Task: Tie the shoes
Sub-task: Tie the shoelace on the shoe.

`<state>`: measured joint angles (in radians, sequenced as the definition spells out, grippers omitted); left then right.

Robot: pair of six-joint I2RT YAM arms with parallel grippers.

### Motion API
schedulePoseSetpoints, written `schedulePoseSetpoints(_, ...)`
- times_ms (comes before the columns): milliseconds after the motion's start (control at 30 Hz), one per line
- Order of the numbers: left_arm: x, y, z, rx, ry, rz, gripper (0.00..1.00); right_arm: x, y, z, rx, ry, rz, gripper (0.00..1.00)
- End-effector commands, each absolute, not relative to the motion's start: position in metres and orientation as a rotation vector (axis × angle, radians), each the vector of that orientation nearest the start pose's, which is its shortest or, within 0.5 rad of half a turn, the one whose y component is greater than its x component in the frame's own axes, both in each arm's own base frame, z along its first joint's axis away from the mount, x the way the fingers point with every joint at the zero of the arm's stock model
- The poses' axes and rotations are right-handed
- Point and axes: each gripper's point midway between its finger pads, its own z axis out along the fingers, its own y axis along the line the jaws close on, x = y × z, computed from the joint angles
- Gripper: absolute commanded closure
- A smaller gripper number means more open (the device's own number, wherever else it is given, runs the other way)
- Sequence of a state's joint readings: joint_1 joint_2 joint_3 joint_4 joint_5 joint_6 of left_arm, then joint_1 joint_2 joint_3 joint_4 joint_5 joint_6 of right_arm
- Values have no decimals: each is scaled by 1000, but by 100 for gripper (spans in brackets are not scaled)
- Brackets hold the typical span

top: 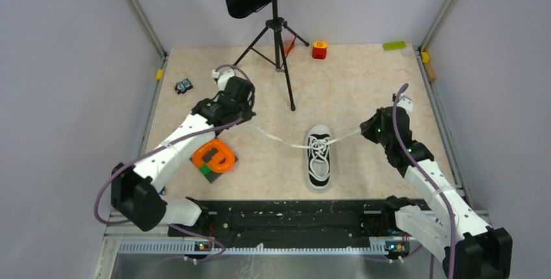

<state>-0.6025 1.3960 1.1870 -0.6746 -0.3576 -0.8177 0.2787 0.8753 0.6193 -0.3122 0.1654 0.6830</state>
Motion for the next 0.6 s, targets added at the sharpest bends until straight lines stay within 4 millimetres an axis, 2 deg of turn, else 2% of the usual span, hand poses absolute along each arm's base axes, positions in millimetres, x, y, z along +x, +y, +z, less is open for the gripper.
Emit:
schedulePoseSetpoints(0,310,-146,176,-365,2363,-167,100,288,64,165,531,2051,330,100)
schedulePoseSetpoints(133,300,-129,179,-338,2368,-147,100,283,53,158,561,2048,288,100)
schedulePoseSetpoints(300,286,-112,190,-323,2349,-163,100,282,38,162,591,2028,244,100)
schedulePoseSetpoints(500,273,-115,201,-254,2351,-227,100,285,37,165,595,2020,248,100)
schedulePoseSetpoints(567,271,-115,211,-230,2331,-248,100,286,37,169,592,2007,255,100)
